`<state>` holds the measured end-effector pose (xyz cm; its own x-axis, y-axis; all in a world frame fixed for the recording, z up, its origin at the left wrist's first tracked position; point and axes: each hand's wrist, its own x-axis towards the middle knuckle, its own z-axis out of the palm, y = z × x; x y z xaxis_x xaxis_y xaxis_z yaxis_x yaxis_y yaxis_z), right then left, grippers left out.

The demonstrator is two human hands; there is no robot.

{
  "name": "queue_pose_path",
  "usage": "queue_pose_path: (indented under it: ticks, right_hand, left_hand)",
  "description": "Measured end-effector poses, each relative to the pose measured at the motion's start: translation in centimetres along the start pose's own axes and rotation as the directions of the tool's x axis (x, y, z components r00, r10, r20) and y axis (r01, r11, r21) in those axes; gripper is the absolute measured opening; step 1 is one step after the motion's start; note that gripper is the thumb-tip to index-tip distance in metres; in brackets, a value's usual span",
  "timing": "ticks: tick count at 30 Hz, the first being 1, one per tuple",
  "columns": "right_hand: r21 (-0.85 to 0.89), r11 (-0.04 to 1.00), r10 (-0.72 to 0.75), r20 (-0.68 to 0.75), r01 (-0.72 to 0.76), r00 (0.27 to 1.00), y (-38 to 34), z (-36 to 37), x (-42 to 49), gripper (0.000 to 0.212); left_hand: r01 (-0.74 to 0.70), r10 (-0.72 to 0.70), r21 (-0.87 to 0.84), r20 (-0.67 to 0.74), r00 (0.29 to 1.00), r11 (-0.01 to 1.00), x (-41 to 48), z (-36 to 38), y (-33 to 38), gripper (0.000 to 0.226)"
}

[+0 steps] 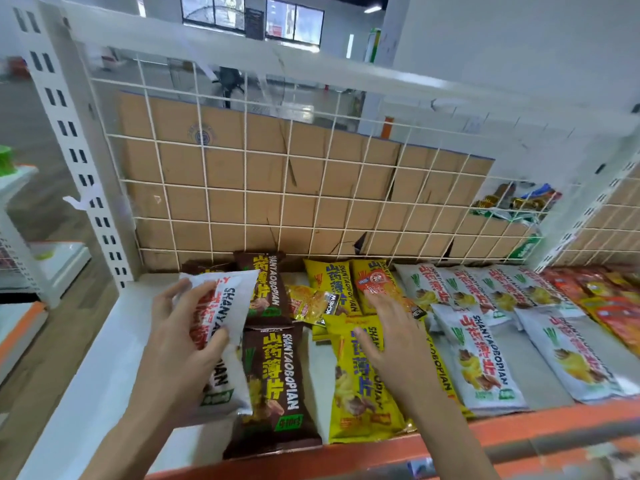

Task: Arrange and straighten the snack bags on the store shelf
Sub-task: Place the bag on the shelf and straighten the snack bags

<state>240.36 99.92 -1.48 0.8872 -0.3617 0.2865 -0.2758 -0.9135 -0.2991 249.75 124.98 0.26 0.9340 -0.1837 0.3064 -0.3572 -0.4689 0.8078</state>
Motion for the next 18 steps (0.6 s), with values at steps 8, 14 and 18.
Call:
queue_pose_path:
  ticks: [8,14,18]
  right_hand:
    - [0.019,1.0,0.022,0.006,-0.022,1.0,5.9,-2.7,0.1,0.076]
    - [0.054,0.998,0.038,-0.006,-0.038,0.999,12.7,-5.6,-0.6,0.065]
    - [0.028,0.999,0.032,-0.001,-0.032,0.999,17.6,-7.6,-1.3,0.059]
  left_hand:
    - [-0.155,0.157,-0.053,0.034,0.987,0.987,-0.5,5.5,5.8,0.052]
    - [-0.17,0.172,-0.044,0.067,0.983,0.985,-1.6,12.0,10.1,0.053]
    - [-0.193,0.195,-0.036,0.089,0.977,0.981,-2.7,16.6,13.0,0.052]
